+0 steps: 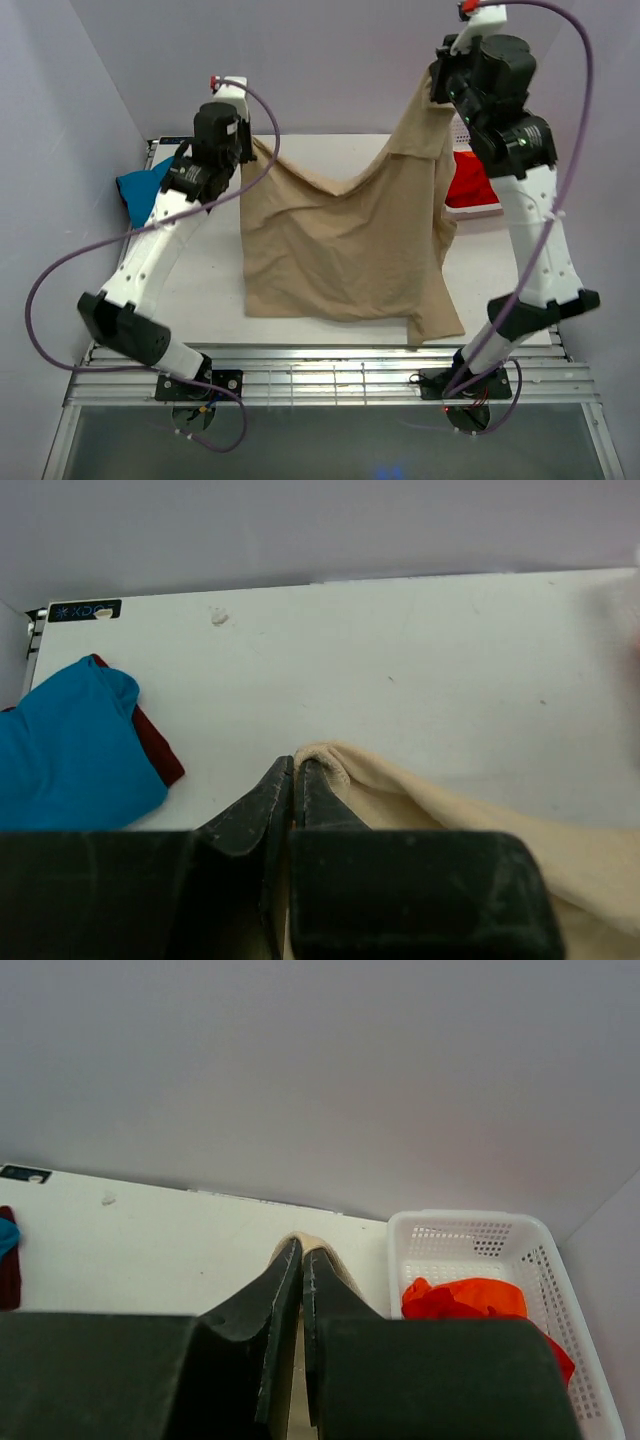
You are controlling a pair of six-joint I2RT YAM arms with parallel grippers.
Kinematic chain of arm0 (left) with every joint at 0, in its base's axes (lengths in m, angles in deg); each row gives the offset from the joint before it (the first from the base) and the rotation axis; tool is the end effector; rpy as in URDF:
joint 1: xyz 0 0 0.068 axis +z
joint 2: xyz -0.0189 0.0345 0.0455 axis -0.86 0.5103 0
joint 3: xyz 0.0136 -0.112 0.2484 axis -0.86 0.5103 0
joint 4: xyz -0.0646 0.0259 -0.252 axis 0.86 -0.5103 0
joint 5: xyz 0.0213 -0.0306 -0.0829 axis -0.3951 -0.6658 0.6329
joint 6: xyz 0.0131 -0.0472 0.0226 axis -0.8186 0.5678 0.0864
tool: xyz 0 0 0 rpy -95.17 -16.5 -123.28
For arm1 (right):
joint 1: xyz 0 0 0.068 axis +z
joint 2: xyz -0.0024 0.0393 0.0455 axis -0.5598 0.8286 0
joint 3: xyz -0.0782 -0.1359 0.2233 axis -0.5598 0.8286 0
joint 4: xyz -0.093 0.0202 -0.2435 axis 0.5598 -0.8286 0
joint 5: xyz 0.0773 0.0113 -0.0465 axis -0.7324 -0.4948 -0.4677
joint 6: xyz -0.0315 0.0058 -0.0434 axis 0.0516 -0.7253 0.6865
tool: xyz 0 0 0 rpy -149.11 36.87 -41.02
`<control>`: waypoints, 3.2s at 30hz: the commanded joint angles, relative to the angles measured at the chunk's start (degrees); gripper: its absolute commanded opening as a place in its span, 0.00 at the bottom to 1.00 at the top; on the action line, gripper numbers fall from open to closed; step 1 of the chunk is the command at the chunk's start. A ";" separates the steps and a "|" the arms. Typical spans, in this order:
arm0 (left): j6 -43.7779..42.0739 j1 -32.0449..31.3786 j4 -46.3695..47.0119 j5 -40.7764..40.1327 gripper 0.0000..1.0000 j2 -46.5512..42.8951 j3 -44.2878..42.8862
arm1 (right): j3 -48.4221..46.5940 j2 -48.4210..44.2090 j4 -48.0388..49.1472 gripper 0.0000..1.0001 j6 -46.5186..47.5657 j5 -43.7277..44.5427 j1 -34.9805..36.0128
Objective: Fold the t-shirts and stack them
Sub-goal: Flatten the tshirt out
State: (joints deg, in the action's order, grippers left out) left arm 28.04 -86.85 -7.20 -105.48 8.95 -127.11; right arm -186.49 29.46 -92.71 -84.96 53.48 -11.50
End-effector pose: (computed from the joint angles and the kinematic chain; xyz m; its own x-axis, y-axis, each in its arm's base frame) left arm 0.2713 -0.1267 0.4486 -0.2878 0.0559 -0.9561 0.0896 0.9955 0.0312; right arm 0.2539 0.0957 0.5799 0.0340 0.0252 -0.9991 -0.1415 0.9897 0.0201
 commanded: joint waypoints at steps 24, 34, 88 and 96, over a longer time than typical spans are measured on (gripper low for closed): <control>1.24 15.40 17.01 24.79 0.00 -7.79 27.47 | 48.44 -15.33 24.19 0.08 2.02 -5.99 -2.68; 5.82 15.49 1.47 14.78 0.00 -0.58 31.02 | 58.41 -12.42 4.77 0.08 -4.58 -7.49 -0.22; 14.78 15.58 -21.92 0.97 0.00 0.55 17.91 | 70.88 -29.31 -29.25 0.08 -22.95 -6.26 16.04; 15.13 15.66 -18.50 0.80 0.05 5.83 25.65 | 75.29 -21.32 -29.77 0.15 -28.13 -0.73 17.09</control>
State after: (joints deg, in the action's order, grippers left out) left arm 43.26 -71.46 -27.05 -104.26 13.54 -103.26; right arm -109.53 7.11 -121.01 -109.68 49.06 4.74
